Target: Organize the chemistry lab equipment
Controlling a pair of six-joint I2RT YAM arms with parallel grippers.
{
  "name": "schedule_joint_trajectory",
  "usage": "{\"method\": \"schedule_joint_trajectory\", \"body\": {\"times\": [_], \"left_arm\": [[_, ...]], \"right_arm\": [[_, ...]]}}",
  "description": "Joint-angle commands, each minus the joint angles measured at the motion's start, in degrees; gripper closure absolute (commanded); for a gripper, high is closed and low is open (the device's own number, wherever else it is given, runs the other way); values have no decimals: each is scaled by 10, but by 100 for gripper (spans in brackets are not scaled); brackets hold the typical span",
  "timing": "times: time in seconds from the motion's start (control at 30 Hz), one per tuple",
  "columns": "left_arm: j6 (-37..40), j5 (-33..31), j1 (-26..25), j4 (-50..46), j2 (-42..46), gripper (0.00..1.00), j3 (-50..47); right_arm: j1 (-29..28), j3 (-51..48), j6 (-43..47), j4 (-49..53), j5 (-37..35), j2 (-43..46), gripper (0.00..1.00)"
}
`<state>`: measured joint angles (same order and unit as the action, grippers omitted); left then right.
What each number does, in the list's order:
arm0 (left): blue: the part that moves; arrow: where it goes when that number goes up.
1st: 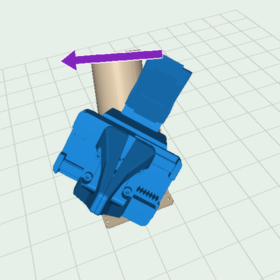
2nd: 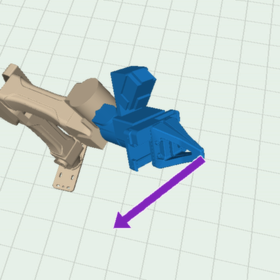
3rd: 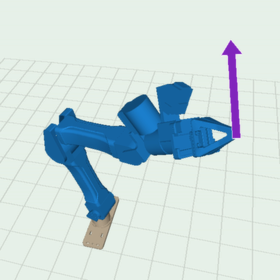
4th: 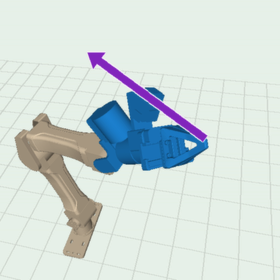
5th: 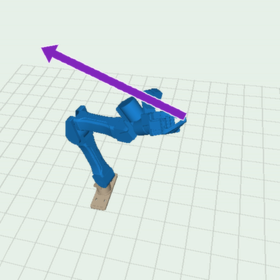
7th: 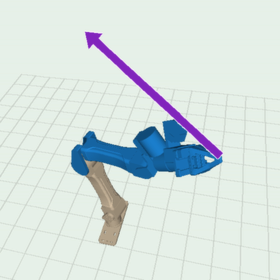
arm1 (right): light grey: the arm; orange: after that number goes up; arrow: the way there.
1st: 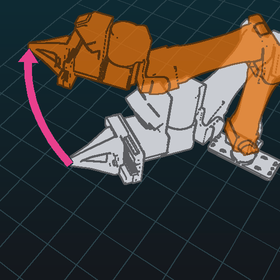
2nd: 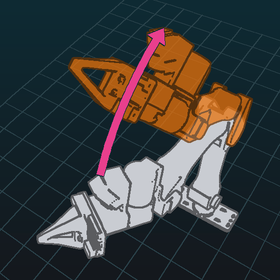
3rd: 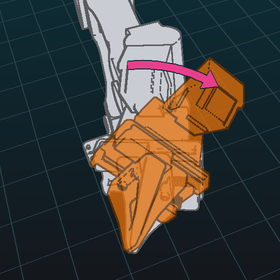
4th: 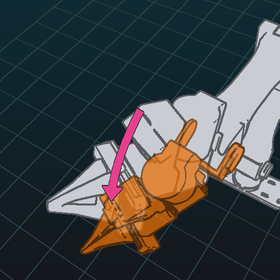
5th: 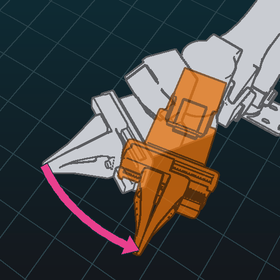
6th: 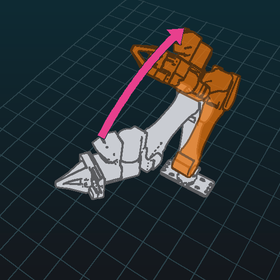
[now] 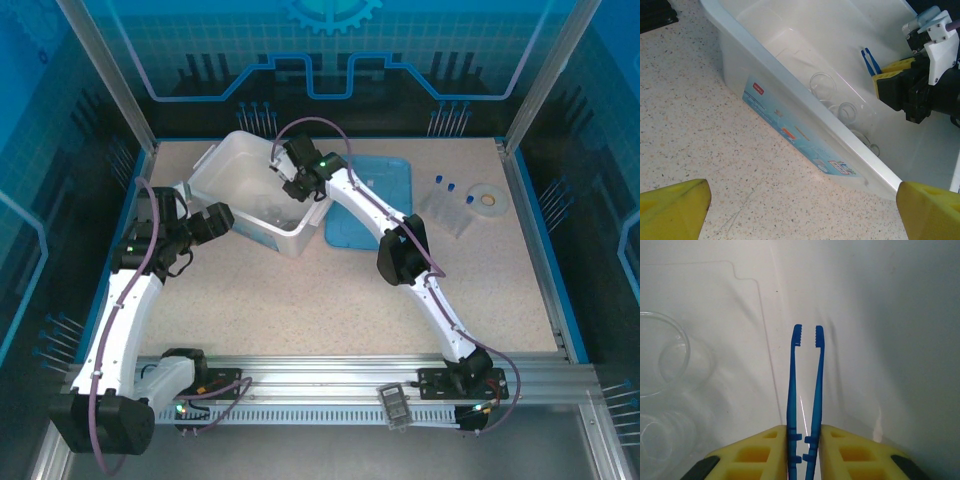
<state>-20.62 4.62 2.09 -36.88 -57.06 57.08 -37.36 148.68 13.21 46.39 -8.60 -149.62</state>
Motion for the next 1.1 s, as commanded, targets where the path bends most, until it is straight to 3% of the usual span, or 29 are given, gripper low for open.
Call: {"method": "schedule_joint_trajectory", "body": {"times": [0.0,0.47,0.63,1.07], "left_arm": [[9,12,3,12,1,4,-7],[9,13,3,14,0,4,-7],[9,14,3,13,-1,4,-7],[11,13,3,15,1,4,-8]], "right_arm": [[6,-8,12,8,13,-16,77],[5,-28,17,5,17,-6,73],[5,-29,18,7,17,2,64],[-18,-27,24,12,8,47,54]]}}
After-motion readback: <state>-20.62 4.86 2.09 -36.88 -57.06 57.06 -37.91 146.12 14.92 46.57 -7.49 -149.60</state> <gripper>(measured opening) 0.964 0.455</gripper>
